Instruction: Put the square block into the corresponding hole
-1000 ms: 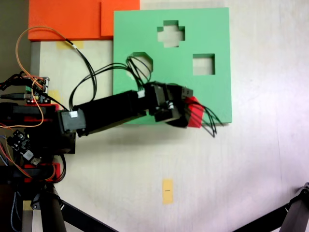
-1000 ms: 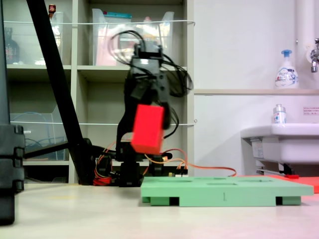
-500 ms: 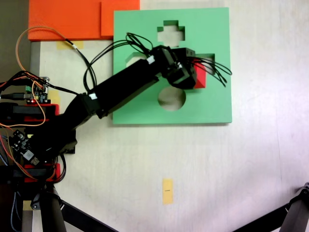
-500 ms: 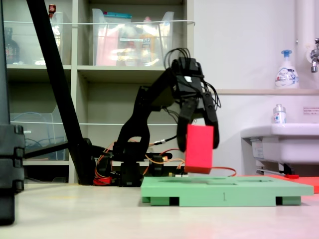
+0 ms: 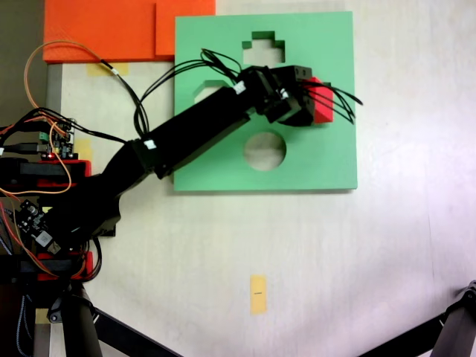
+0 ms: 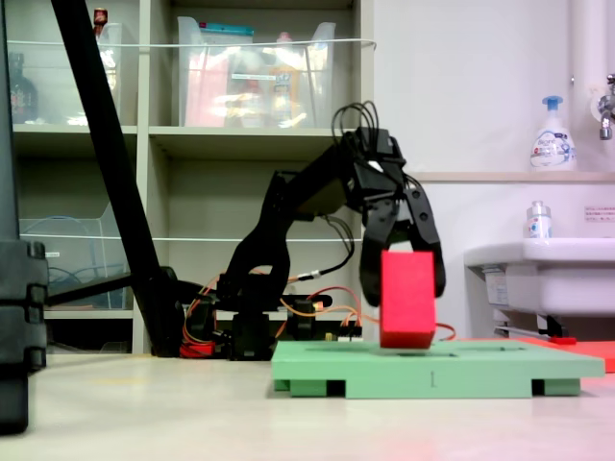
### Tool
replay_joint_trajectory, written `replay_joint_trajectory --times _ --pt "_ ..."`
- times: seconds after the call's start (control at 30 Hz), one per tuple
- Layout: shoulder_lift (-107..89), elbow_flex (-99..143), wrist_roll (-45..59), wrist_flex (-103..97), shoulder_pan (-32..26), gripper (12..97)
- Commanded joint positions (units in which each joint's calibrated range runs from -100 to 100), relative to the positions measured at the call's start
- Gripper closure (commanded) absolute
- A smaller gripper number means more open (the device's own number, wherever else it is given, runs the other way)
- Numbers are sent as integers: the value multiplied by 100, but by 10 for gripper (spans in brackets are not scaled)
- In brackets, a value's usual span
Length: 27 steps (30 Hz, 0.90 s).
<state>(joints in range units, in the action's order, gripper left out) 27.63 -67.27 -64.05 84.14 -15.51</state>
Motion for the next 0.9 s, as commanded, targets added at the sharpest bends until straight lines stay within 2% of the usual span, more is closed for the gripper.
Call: replay_joint_trajectory --times 0.0,0.87 --pt "-68 -312 -49 -581 -73 915" --pt "170 -312 -269 -590 -215 902"
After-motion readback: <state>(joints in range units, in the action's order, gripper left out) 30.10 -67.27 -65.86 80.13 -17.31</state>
